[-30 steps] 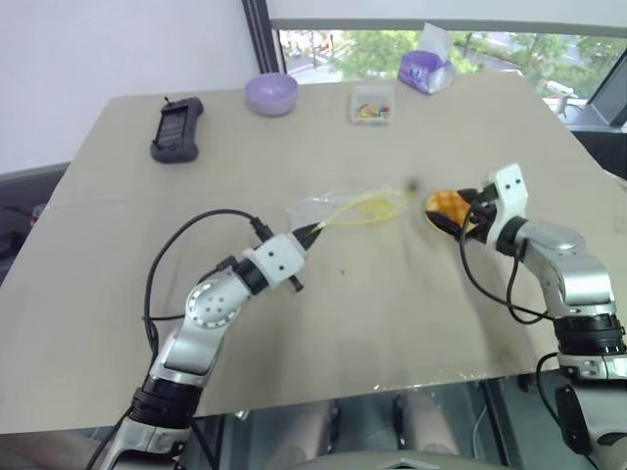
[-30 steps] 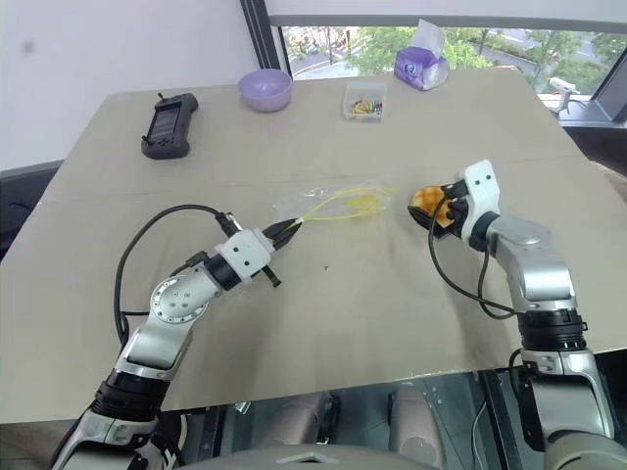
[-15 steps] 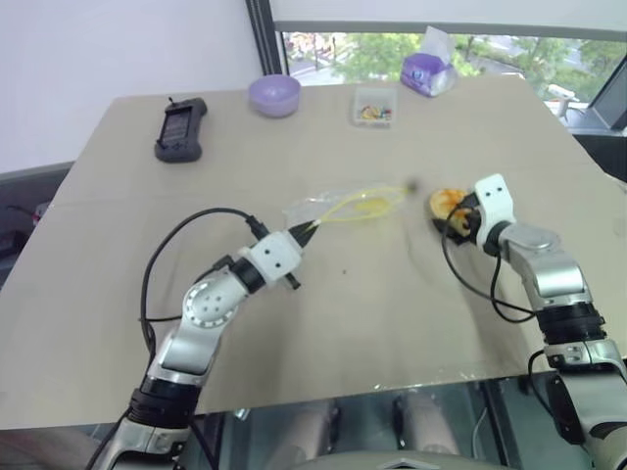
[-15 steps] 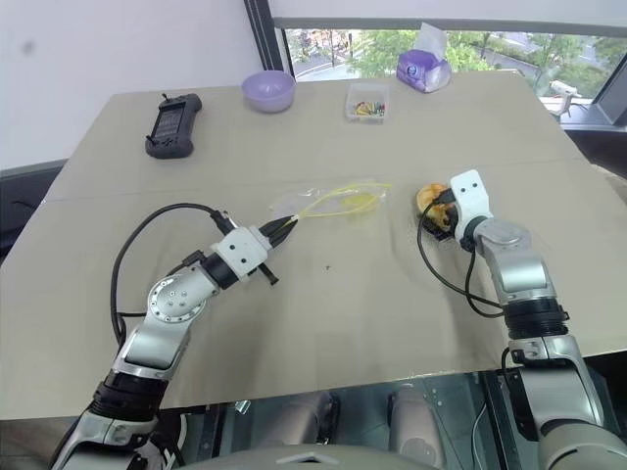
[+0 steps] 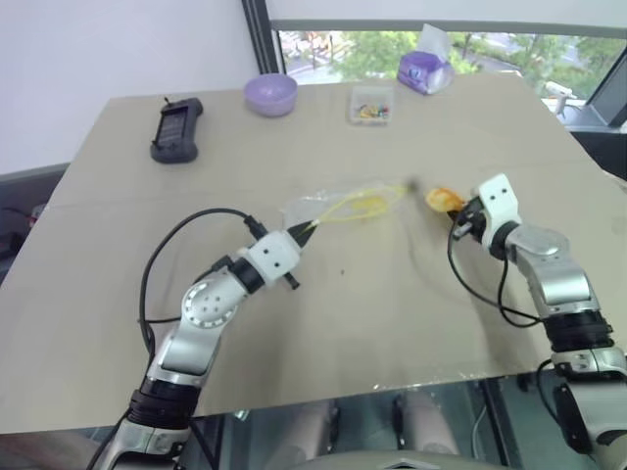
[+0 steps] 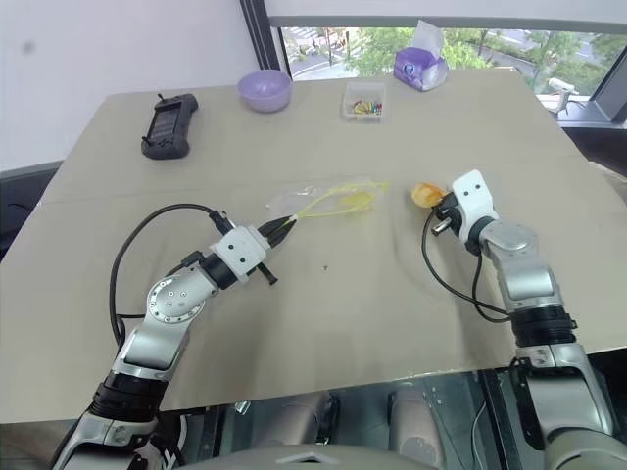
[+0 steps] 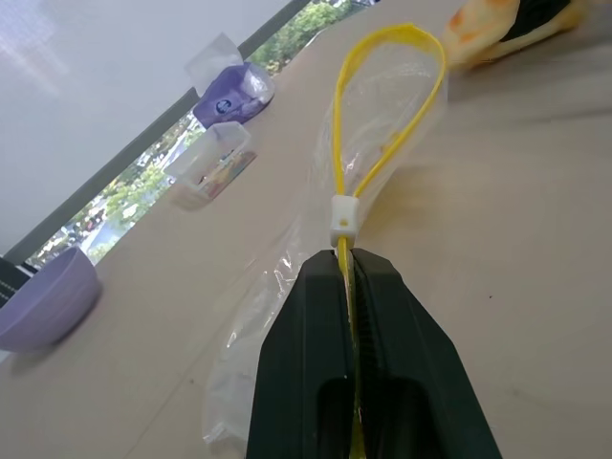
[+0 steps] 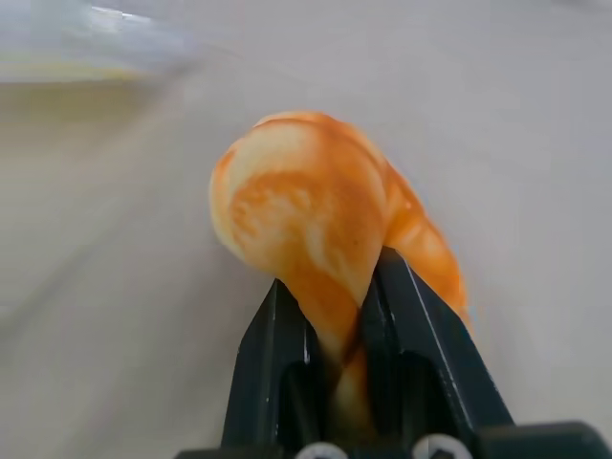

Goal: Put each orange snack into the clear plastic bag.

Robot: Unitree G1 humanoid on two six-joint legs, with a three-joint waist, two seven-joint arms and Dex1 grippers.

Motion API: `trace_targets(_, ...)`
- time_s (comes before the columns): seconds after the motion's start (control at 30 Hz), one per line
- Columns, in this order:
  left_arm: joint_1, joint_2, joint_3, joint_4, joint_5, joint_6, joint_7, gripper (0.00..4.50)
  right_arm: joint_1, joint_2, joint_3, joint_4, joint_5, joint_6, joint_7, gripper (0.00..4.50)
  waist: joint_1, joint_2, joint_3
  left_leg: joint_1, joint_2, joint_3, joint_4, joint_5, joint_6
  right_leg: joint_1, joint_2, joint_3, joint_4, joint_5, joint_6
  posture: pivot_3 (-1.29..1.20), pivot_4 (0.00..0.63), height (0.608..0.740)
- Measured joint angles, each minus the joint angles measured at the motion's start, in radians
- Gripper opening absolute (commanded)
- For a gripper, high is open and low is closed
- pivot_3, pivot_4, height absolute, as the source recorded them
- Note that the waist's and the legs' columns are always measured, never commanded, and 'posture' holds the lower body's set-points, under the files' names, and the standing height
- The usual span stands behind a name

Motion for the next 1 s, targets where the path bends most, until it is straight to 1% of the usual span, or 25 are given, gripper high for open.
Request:
trace_targets(0.07, 0.0, 0.0, 0.0, 0.0, 0.0, 0.0, 0.0, 0.0, -0.001, -0.03, -0.002, -0.042, 0.02, -0.021, 0.051, 0.25, 0.001, 0.0, 0.0, 0.0, 0.0, 0.0, 0.0, 0.0, 0.0, 0.0, 0.0, 0.0, 0.0, 0.0, 0.0, 0.0, 0.15, 0.736)
trace_targets(0.13, -0.002, -0.001, 0.0, 0.001, 0.0, 0.0, -0.001, 0.0, -0.004, -0.078, -0.008, -0.131, 0.088, -0.029, 0.163, 0.25, 0.002, 0.0, 0.0, 0.0, 0.0, 0.0, 0.0, 0.0, 0.0, 0.0, 0.0, 0.0, -0.001, 0.0, 0.0, 0.0, 0.15, 0.736)
trace_targets(0.23, -0.006, -0.005, -0.002, 0.003, 0.0, 0.0, -0.002, 0.0, -0.031, -0.085, -0.012, -0.214, 0.157, -0.018, 0.231, 0.25, -0.001, 0.0, 0.0, 0.0, 0.0, 0.0, 0.0, 0.0, 0.0, 0.001, 0.0, 0.0, 0.0, 0.0, 0.0, 0.0, 0.15, 0.736)
trace_targets(0.27, -0.007, -0.008, -0.003, 0.003, 0.0, 0.0, -0.002, 0.0, -0.047, -0.085, -0.011, -0.268, 0.201, 0.002, 0.266, 0.25, 0.001, 0.0, 0.0, 0.0, 0.001, -0.001, 0.0, 0.0, 0.0, 0.0, 0.0, 0.0, -0.001, 0.0, 0.0, 0.0, 0.15, 0.736)
trace_targets(0.33, -0.007, -0.01, -0.006, 0.003, 0.0, 0.0, -0.002, 0.0, -0.058, -0.087, 0.004, -0.34, 0.228, 0.009, 0.306, 0.25, 0.004, 0.0, 0.0, 0.0, 0.001, -0.001, 0.0, 0.0, 0.0, 0.001, 0.0, -0.001, -0.001, 0.0, 0.0, 0.0, 0.15, 0.736)
trace_targets(0.4, -0.007, -0.013, -0.009, 0.003, 0.001, 0.0, -0.002, 0.0, -0.06, -0.104, 0.05, -0.373, 0.203, -0.001, 0.326, 0.25, 0.006, 0.0, 0.0, 0.0, 0.0, -0.001, 0.0, 0.0, 0.0, 0.001, 0.0, -0.001, -0.001, 0.0, 0.0, 0.0, 0.15, 0.736)
trace_targets(0.43, -0.007, -0.016, -0.011, 0.003, 0.001, 0.0, -0.002, 0.0, -0.06, -0.118, 0.1, -0.374, 0.151, -0.03, 0.336, 0.25, 0.007, 0.0, 0.0, 0.0, 0.0, -0.001, 0.0, 0.0, 0.0, 0.001, -0.001, -0.001, -0.002, 0.0, 0.0, 0.0, 0.15, 0.736)
trace_targets(0.47, -0.007, -0.016, -0.012, 0.003, 0.002, 0.0, -0.002, 0.0, -0.06, -0.118, 0.114, -0.373, 0.131, -0.041, 0.339, 0.25, 0.008, 0.0, 0.0, -0.001, 0.0, -0.001, 0.0, 0.0, 0.0, 0.001, -0.001, -0.001, -0.001, 0.0, 0.0, 0.0, 0.15, 0.736)
trace_targets(0.5, -0.007, -0.018, -0.014, 0.003, 0.003, 0.0, -0.002, 0.0, -0.063, -0.125, 0.152, -0.366, 0.072, -0.082, 0.338, 0.25, 0.008, 0.0, 0.0, -0.001, 0.0, -0.001, 0.0, 0.0, 0.0, 0.001, -0.001, -0.001, -0.001, 0.0, 0.0, 0.0, 0.15, 0.736)
trace_targets(0.6, -0.007, -0.02, -0.02, 0.004, 0.003, 0.002, -0.002, 0.0, -0.085, -0.113, 0.193, -0.343, 0.011, -0.119, 0.333, 0.25, 0.005, 0.0, 0.0, -0.001, 0.0, -0.001, 0.0, 0.0, 0.0, 0.0, 0.0, -0.001, -0.001, 0.0, 0.0, 0.0, 0.15, 0.736)
trace_targets(0.7, -0.008, -0.023, -0.029, 0.004, 0.003, 0.002, -0.003, 0.0, -0.108, -0.094, 0.207, -0.322, -0.02, -0.138, 0.329, 0.25, 0.003, 0.0, 0.0, -0.001, 0.0, -0.001, 0.0, 0.0, 0.0, 0.0, 0.0, -0.001, -0.001, 0.0, 0.0, 0.0, 0.15, 0.736)
trace_targets(1.0, -0.007, -0.025, -0.03, 0.003, 0.003, 0.006, -0.002, 0.0, -0.127, -0.099, 0.25, -0.277, -0.101, -0.144, 0.345, 0.25, 0.005, 0.0, 0.0, -0.001, 0.0, -0.002, 0.0, 0.0, 0.0, 0.0, 0.0, -0.001, -0.001, 0.0, 0.0, 0.0, 0.15, 0.736)
